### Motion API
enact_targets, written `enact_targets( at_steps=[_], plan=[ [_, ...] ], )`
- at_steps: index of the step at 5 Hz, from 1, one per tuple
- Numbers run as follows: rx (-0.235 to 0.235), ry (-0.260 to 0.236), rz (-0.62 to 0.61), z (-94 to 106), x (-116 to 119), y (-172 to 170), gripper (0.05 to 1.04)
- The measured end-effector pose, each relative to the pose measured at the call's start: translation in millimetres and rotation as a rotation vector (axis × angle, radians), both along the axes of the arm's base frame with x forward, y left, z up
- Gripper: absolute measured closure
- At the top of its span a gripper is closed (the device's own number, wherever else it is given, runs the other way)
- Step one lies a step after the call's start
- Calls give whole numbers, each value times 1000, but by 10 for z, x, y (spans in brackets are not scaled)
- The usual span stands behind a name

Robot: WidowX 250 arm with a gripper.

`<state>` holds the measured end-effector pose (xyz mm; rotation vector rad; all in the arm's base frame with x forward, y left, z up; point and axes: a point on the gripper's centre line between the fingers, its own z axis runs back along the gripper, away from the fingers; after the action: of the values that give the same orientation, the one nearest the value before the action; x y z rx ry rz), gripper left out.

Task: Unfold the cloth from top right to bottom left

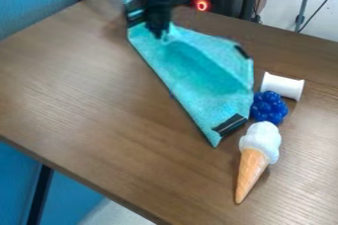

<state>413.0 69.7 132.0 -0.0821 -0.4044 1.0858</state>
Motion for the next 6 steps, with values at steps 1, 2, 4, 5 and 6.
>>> enact_targets(
  at_steps=[1, 2, 4, 5, 6],
  plan=[
    [10, 4, -11, -48, -393, 273, 1028],
    [29, 6, -8, -110, -734, 519, 1028],
    [77, 20, -15, -185, -1218, 928, 1028],
    [119, 44, -64, -249, -1344, 1026, 1013],
    [188, 68, -105, -303, -1402, 1094, 871]
  ],
)
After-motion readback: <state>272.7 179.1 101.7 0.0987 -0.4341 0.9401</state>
